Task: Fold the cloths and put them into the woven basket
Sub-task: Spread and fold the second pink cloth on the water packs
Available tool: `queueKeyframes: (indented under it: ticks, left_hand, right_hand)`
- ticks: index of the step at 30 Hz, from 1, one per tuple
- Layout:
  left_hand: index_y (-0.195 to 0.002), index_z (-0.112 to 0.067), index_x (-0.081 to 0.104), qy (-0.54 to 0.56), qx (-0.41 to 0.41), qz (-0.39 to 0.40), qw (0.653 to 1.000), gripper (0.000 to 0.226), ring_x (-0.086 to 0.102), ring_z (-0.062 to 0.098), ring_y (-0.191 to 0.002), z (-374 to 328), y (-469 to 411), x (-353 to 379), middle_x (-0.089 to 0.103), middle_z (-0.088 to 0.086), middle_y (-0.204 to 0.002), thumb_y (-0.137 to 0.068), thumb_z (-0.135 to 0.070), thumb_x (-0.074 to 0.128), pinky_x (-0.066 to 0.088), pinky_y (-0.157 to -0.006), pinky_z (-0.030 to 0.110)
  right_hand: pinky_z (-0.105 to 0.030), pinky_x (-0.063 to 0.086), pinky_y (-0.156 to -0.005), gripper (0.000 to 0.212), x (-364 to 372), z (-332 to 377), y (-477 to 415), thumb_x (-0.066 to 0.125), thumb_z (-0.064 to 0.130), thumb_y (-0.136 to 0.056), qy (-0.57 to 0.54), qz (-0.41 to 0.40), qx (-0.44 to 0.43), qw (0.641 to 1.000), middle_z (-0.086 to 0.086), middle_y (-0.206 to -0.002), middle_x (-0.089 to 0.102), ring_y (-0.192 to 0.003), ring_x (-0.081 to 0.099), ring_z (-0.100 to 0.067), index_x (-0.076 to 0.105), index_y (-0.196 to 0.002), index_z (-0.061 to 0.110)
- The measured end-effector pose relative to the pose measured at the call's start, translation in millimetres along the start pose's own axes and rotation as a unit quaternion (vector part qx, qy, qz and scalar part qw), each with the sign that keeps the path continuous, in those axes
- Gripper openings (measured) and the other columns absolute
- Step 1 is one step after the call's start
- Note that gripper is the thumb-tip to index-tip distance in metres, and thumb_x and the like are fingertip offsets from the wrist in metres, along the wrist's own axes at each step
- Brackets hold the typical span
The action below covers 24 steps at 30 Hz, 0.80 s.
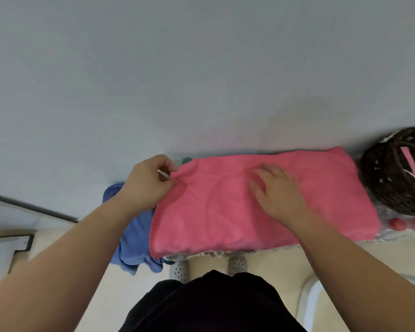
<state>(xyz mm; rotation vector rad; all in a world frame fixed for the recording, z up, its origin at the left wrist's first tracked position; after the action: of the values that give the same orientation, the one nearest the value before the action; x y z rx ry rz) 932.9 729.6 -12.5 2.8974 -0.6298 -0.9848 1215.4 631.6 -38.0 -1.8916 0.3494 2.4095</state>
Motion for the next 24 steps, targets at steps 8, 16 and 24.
queueKeyframes:
  ticks: [8, 16, 24]
  left_hand:
    - [-0.078, -0.014, 0.073, -0.087, 0.175, -0.003, 0.981, 0.005, 0.062, 0.012, -0.09, 27.9, 45.5, 32.5, 0.069, -0.003, -0.098, -0.073, -0.015, 0.074, 0.051, -0.077, 0.026]
    - [-0.106, -0.015, 0.067, -0.136, 0.153, -0.033, 0.978, 0.037, 0.057, 0.024, -0.094, 57.2, 59.1, 23.6, 0.063, 0.003, -0.101, -0.073, -0.028, 0.074, 0.046, -0.088, 0.034]
    - [-0.1, -0.026, 0.057, 0.008, -0.045, -0.016, 0.999, 0.027, 0.058, 0.006, -0.073, 80.5, 61.6, 14.5, 0.063, -0.009, -0.08, -0.081, -0.03, 0.075, 0.042, -0.063, 0.021]
  right_hand:
    - [-0.043, 0.026, -0.116, 0.044, 11.5, 151.4, -3.4, 0.029, 0.039, -0.103, -0.058, 0.055, -0.17, 0.982, 0.005, -0.149, 0.048, -0.142, 0.035, -0.019, 0.049, -0.141, 0.029]
    - [-0.039, 0.033, -0.096, 0.032, 35.8, 165.3, -6.3, 0.052, 0.043, -0.095, 0.06, 0.05, -0.174, 0.982, 0.004, -0.112, 0.054, -0.111, 0.043, -0.019, 0.066, -0.121, 0.031]
    - [-0.033, 0.04, -0.061, 0.02, 7.4, 183.5, -26.5, 0.057, 0.035, -0.093, 0.004, -0.027, -0.134, 0.991, 0.0, -0.085, 0.066, -0.078, 0.061, -0.024, 0.075, -0.091, 0.025]
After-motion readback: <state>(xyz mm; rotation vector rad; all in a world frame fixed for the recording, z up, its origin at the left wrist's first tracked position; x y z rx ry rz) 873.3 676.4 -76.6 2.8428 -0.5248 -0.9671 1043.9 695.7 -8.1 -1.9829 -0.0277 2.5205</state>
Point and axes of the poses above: each hand's wrist, its own y-axis away from the middle knuckle, its own x-axis out of the palm, z = x × y, the point moved 7 cm from there along -y, towards the middle knuckle
